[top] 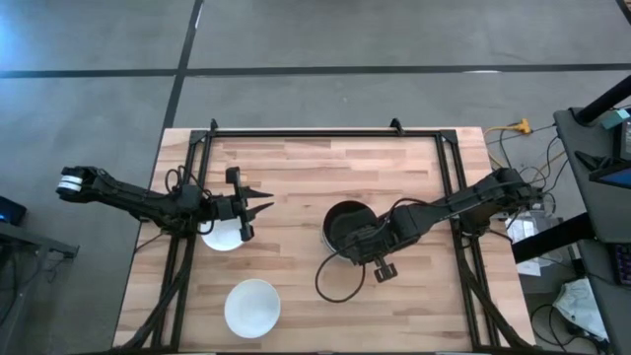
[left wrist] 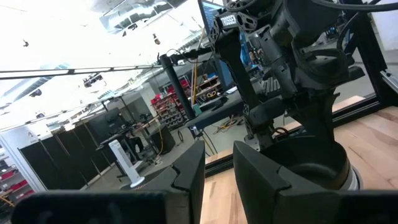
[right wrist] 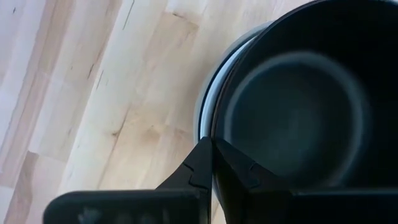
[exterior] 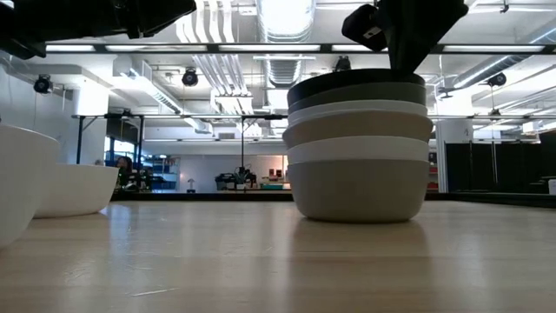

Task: Nest bowls inside each other
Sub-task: Stack the black bowl on top of the green bowl, then stack the white bowl on top of the black bowl

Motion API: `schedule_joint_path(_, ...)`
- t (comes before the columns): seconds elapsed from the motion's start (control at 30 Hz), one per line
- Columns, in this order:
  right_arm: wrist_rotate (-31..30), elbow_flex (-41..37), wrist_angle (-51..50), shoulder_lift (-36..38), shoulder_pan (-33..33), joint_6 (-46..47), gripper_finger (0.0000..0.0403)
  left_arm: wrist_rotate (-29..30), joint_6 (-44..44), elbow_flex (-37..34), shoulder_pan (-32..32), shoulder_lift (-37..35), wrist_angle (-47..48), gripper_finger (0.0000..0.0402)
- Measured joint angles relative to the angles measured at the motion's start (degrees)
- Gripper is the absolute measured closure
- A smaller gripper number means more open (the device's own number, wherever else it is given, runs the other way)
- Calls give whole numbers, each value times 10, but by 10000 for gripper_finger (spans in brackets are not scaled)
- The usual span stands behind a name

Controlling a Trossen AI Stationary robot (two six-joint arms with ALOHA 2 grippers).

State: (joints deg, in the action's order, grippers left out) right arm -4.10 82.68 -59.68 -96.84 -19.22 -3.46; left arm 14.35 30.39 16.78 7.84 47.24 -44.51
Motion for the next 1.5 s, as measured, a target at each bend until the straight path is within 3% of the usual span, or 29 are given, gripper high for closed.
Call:
schedule_joint_path(0.2,0,-2,2,0,0,1,386,0,0,0,0,0,0,332)
schedule_joint_path(0.77,0,29,-9,23,1,2,308,0,0,0,0,0,0,332)
schedule_joint_path(0.97,1,66,-84,70,0,28,313,-2,-1,0,0,3,-1,332)
schedule_joint_path(1.1,-8,18,-79,152,-14,85,321,-3,-2,1,0,10,-1,332)
schedule_joint_path(1.23,-46,-137,89,273,-51,95,323,-5,-40,4,0,20,-14,332)
schedule_joint_path(1.37,-51,-327,359,397,-64,59,325,-6,-102,20,0,25,-7,332)
schedule_joint_path(1.43,-52,-412,505,443,-63,19,326,-9,-122,42,0,25,54,332)
schedule_joint_path(1.5,-52,-481,631,480,-63,-33,325,-16,-147,78,0,23,174,332)
